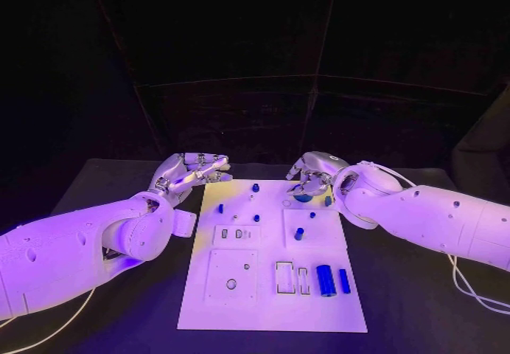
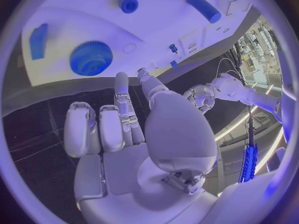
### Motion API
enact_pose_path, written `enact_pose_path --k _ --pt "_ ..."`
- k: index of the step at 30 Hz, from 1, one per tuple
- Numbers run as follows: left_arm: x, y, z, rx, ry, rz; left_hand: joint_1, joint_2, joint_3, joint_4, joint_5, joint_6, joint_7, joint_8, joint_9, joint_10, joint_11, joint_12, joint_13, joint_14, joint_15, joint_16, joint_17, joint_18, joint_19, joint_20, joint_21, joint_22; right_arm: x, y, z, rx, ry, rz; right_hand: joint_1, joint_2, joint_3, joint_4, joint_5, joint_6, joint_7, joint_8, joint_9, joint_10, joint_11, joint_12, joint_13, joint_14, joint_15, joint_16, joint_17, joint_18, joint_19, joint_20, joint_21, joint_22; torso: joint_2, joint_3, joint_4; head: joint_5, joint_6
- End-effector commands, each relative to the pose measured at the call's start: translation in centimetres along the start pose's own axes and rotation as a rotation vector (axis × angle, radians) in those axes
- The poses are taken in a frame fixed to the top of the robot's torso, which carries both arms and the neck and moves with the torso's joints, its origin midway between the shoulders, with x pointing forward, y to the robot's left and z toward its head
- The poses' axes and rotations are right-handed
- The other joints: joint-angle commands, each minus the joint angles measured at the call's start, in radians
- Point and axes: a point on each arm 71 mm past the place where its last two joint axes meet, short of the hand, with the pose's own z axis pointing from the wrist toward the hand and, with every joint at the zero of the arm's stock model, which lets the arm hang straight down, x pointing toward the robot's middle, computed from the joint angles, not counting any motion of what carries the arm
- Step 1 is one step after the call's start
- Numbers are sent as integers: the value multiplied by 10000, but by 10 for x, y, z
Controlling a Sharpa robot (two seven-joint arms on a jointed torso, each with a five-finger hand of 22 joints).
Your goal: Assemble the parts on the task board
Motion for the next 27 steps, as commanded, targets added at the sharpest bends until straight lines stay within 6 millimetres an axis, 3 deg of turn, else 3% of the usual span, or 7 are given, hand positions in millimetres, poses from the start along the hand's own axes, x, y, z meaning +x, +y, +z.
enact_pose_path --k 1,3,12,20,27 --pt "2 -1 1 68 161 -85 -26 84 -4 -61 23 11 33 -55 -8 5 61 -56 -10 -37 54 -65 9 149 50 3 -45 -12 1 -8 -4 565 564 636 255 157 -738 379 11 -175 89 12 1 -378 123 2779 2903 453 102 355 619 -182 148 42 146 396 -10 19 -24 -15 18" --pt "2 -1 1 69 168 -88 -26 84 -4 -61 23 11 33 -55 -8 5 61 -56 -10 -37 54 -65 9 149 50 3 -45 -12 0 -14 -7 759 652 647 398 222 -991 569 8 -240 138 -8 -15 -285 187 3828 4063 484 122 489 889 -203 197 111 197 508 16 12 -12 -18 37" --pt "3 0 3 65 235 -120 -26 84 -4 -61 23 11 33 -55 -8 5 61 -56 -10 -37 54 -65 9 149 50 3 -45 -12 1 -25 -4 1313 826 584 726 319 -1288 878 12 -590 287 -60 -32 -161 308 4987 5379 522 247 660 1237 -227 261 218 263 656 21 -3 23 -45 -8" --pt "3 1 4 40 242 -123 -26 84 -4 -61 23 11 33 -55 -8 5 61 -56 -10 -37 54 -65 9 149 50 3 -45 -12 4 -27 -2 1498 1134 401 877 426 -1365 923 167 -605 312 3 -13 214 342 5960 6410 535 283 729 1373 -246 315 260 307 757 16 -23 10 -36 -50" --pt "2 1 4 30 236 -120 -21 95 3 -77 23 22 29 -55 -5 16 57 -60 -9 -30 51 -66 12 151 57 3 -51 -16 4 -29 -2 1600 1239 255 1006 517 -1361 880 228 -602 321 28 -11 318 353 6282 6756 559 296 797 1523 -262 362 274 340 835 20 -18 -3 -52 -56"
